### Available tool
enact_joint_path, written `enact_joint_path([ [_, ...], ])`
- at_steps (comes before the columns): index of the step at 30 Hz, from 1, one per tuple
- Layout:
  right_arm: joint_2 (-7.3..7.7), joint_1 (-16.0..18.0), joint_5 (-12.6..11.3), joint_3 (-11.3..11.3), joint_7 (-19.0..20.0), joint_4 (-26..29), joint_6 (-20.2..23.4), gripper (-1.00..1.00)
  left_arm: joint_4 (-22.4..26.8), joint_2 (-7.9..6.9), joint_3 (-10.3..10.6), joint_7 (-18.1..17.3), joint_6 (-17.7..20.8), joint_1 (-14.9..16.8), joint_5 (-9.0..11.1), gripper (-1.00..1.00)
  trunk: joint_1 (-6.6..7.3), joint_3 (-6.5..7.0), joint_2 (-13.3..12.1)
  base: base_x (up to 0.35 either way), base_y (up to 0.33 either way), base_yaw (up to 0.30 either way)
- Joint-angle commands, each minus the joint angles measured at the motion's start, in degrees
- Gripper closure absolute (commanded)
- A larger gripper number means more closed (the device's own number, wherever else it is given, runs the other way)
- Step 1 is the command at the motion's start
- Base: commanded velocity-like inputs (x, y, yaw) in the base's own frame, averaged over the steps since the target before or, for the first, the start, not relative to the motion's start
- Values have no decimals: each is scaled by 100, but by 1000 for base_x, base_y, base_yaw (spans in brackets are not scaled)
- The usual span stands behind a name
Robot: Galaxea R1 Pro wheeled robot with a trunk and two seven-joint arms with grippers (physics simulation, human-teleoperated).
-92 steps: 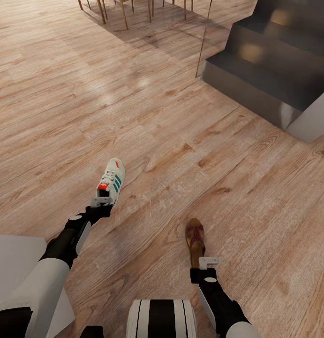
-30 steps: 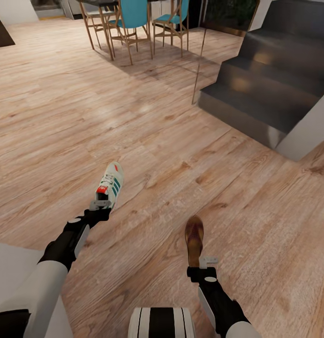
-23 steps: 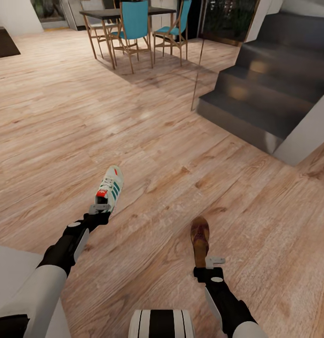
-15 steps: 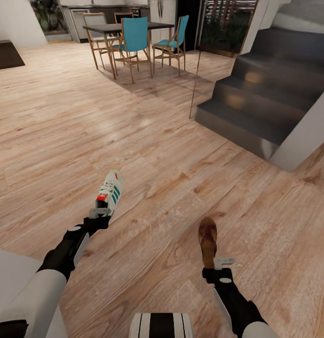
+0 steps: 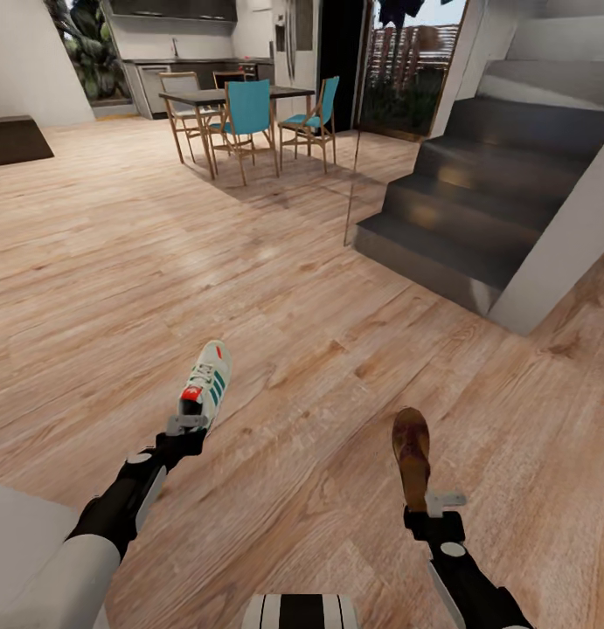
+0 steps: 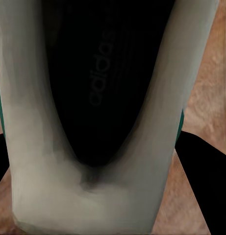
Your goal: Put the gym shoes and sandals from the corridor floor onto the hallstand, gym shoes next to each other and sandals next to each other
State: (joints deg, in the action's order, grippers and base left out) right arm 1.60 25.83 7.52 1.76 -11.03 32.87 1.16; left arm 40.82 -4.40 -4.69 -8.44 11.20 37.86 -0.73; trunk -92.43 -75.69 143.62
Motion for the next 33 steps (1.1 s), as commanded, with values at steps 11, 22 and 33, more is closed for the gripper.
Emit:
enact_joint_path([
  [11, 166, -259, -285, 138, -36, -2033, -2625, 100, -1320, 9, -82, 298, -2240, -1255, 58, 100, 29, 339, -14, 0, 0, -66],
  [22, 168, -262, -613, 158, -14, -2072, -2647, 100, -1582, 102, -76, 316, -2473, -1272, 56, 100, 58, 681, -28, 0, 0, -67],
  [33, 165, -262, -620, 158, -13, -2074, -2647, 100, -1586, 162, -76, 317, -2479, -1273, 49, 100, 142, 988, -158, 0, 0, -67],
])
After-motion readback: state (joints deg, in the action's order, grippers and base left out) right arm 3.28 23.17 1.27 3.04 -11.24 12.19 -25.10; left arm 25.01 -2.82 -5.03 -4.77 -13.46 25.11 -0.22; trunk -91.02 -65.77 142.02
